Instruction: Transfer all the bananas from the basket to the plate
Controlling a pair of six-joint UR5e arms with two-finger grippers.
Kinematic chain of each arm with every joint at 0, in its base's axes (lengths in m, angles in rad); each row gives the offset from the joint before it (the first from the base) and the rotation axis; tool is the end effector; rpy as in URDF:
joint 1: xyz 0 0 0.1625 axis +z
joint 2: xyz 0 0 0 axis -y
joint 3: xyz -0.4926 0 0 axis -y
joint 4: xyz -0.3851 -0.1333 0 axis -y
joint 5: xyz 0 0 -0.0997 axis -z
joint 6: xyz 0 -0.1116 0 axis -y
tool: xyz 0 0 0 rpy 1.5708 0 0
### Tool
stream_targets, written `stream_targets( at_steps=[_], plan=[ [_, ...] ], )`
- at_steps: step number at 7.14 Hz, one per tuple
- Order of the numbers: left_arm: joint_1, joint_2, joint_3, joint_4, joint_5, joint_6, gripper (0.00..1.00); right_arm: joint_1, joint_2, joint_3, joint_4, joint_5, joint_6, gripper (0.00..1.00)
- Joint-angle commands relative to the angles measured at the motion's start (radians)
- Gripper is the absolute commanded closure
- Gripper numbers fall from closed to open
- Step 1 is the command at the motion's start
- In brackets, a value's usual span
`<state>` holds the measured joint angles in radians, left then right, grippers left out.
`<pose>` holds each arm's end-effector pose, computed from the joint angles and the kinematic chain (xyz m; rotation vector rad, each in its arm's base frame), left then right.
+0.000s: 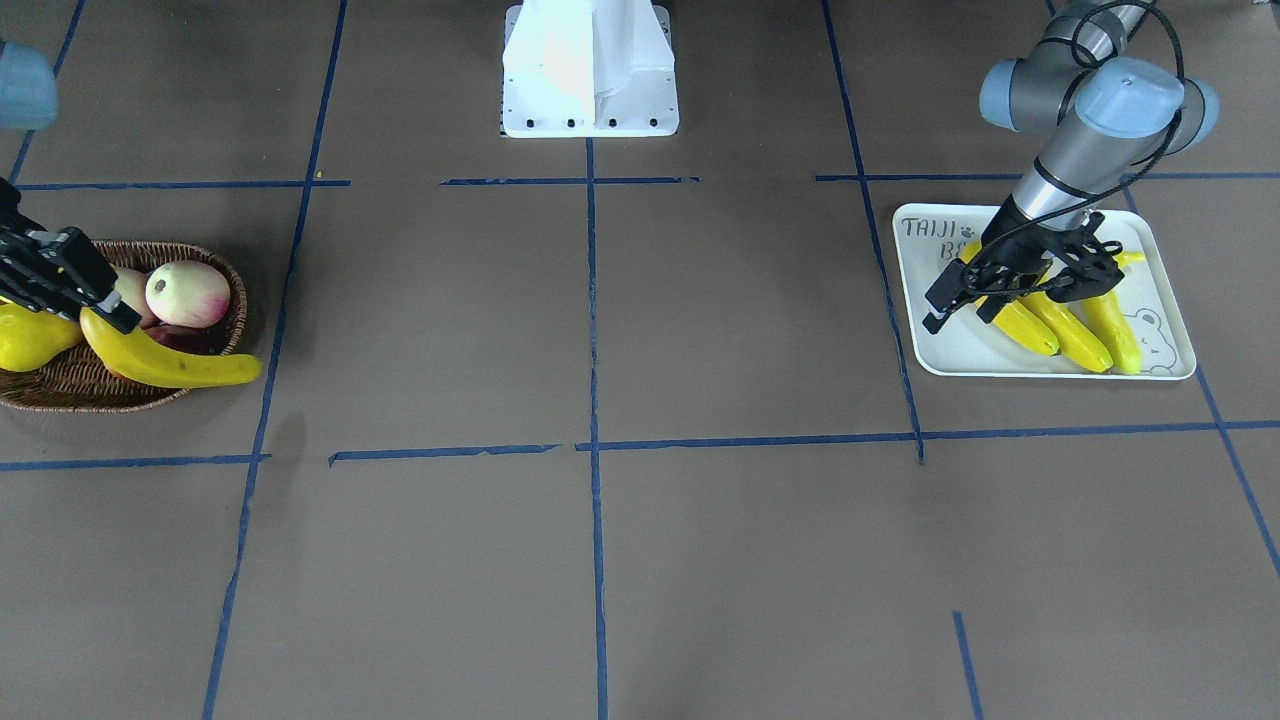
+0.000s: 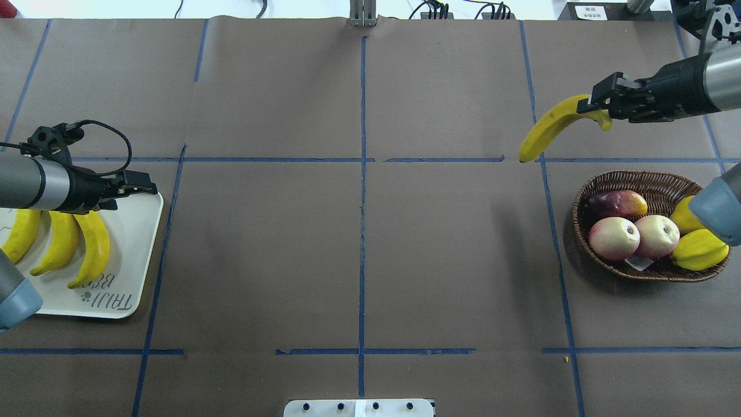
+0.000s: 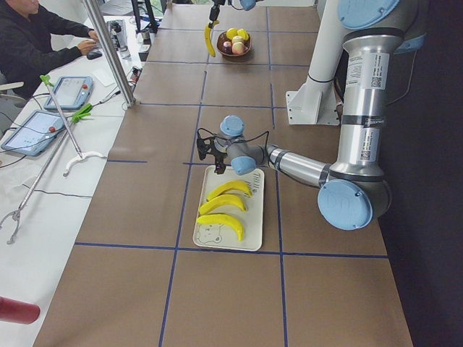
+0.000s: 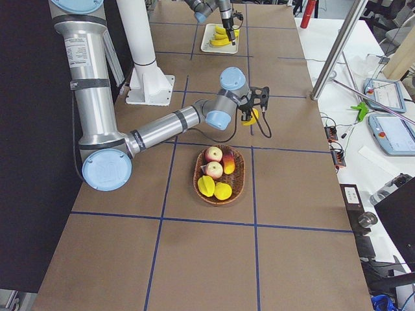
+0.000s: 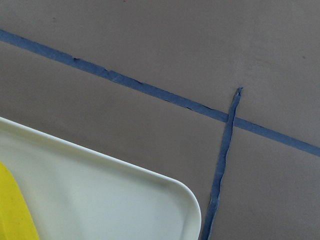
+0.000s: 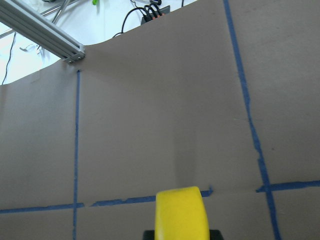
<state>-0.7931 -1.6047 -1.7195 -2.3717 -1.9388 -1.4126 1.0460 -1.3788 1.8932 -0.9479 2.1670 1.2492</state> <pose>0.3106 -0.4482 0.5596 0.1457 1.0247 -0.3969 -0.2169 -0.5157 0.4049 0.2850 -1.1872 0.2940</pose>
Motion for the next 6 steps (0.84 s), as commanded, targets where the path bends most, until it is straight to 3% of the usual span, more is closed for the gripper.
stream_targets(
  at_steps=[1,3,5,6],
  plan=[
    [0.000,-0.024,0.000,0.000,0.000,-0.002,0.00,-0.117,0.174,0.043,-0.129,-0.149,0.133,1.00],
    [0.002,-0.128,0.012,0.000,0.000,-0.182,0.00,-0.373,0.248,0.088,-0.129,-0.545,0.341,1.00],
    [0.002,-0.177,-0.002,-0.007,-0.002,-0.317,0.00,-0.511,0.247,0.139,-0.129,-0.800,0.361,1.00],
    [0.006,-0.264,0.009,-0.001,-0.002,-0.467,0.00,-0.608,0.250,0.139,-0.129,-0.937,0.360,1.00]
  ],
)
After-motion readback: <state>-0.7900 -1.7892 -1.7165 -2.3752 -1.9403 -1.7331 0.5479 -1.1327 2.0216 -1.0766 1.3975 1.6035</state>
